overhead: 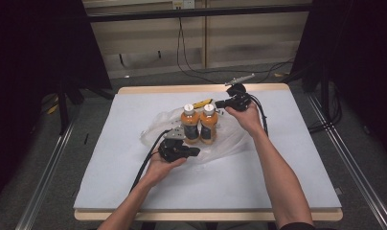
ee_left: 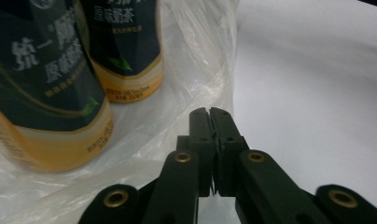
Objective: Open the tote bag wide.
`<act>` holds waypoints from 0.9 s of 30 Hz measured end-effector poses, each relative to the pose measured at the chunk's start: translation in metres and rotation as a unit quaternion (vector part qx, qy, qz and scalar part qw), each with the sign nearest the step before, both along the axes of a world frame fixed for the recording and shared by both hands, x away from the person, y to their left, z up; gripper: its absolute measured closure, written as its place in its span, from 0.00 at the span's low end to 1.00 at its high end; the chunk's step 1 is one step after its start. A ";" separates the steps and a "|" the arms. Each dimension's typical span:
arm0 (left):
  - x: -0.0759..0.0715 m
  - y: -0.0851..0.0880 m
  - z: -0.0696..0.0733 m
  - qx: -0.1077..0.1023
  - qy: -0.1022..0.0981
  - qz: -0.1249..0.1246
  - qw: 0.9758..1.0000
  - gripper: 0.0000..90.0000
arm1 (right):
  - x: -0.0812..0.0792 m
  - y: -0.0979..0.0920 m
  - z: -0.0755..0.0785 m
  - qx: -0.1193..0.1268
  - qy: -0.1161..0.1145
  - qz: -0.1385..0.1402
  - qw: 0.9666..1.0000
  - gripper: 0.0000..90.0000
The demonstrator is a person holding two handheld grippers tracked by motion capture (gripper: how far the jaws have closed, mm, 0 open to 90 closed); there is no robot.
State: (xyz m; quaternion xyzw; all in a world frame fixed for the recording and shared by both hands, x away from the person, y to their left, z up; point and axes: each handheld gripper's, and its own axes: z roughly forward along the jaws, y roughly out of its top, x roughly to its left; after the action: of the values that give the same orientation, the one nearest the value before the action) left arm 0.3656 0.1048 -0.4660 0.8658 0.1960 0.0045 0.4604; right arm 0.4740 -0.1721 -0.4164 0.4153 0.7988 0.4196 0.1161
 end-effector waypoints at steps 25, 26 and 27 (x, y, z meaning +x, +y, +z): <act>-0.020 0.032 0.028 -0.015 -0.056 0.067 0.996 0.35 | -0.104 -0.038 0.014 0.066 -0.093 -0.032 0.993 0.30; -0.022 0.035 0.029 -0.016 -0.055 0.072 0.996 0.34 | -0.108 -0.040 0.014 0.067 -0.092 -0.039 0.993 0.25; -0.022 0.035 0.029 -0.016 -0.055 0.072 0.996 0.31 | -0.112 -0.042 0.014 0.071 -0.091 -0.040 0.993 0.24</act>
State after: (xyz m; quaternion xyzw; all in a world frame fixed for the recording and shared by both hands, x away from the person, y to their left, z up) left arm 0.3433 0.1394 -0.4373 0.8401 0.2328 0.0819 0.4831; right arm 0.3618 -0.2145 -0.4025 0.4146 0.7359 0.5058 0.1752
